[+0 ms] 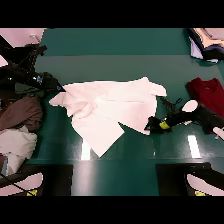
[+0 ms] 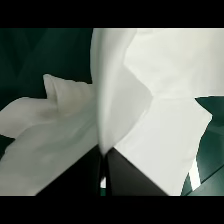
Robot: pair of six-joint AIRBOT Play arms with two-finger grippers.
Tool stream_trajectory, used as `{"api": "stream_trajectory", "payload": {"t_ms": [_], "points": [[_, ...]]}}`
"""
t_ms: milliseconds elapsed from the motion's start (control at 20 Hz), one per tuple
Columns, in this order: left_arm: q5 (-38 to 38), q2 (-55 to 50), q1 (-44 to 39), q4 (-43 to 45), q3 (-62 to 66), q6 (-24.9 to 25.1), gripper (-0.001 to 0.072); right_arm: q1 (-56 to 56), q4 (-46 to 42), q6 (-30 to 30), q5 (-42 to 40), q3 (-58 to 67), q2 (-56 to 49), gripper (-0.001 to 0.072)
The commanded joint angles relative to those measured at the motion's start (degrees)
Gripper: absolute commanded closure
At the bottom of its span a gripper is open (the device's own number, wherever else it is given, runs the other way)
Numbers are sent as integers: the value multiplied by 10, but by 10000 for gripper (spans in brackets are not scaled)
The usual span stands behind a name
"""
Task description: Fold the shirts.
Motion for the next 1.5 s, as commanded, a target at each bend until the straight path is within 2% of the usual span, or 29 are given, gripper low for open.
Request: {"api": "stream_trajectory", "payload": {"t_ms": [0, 50, 250, 400, 550, 850, 950, 1150, 1300, 1450], "points": [[-6, 0, 0, 1, 0, 0, 683, 31, 0, -2, -50, -8, -11, 643], [-6, 0, 0, 1, 0, 0, 683, 33, 0, -9, -61, -8, -1, 697], [-5, 26, 0, 19, 61, -1, 684, -4, 0, -10, -64, 58, 103, 699], [-6, 80, 0, 19, 177, -1, 684, -58, -1, -12, -65, 193, 201, 700], [-6, 148, 0, 17, 298, -6, 684, -110, -1, -39, -63, 343, 268, 700], [-6, 264, 0, 17, 470, -35, 684, -235, -16, -64, -36, 549, 352, 700], [-6, 280, 0, 16, 504, -50, 684, -288, -15, -64, -2, 598, 356, 700], [-6, 282, 0, 15, 512, -65, 684, -384, -9, -64, 117, 714, 305, 700], [-7, 271, 0, 16, 434, -65, 684, -381, -5, -42, 187, 768, 236, 700], [-60, 224, 0, 16, 316, -64, 684, -329, 4, -9, 266, 759, 152, 701]]}}
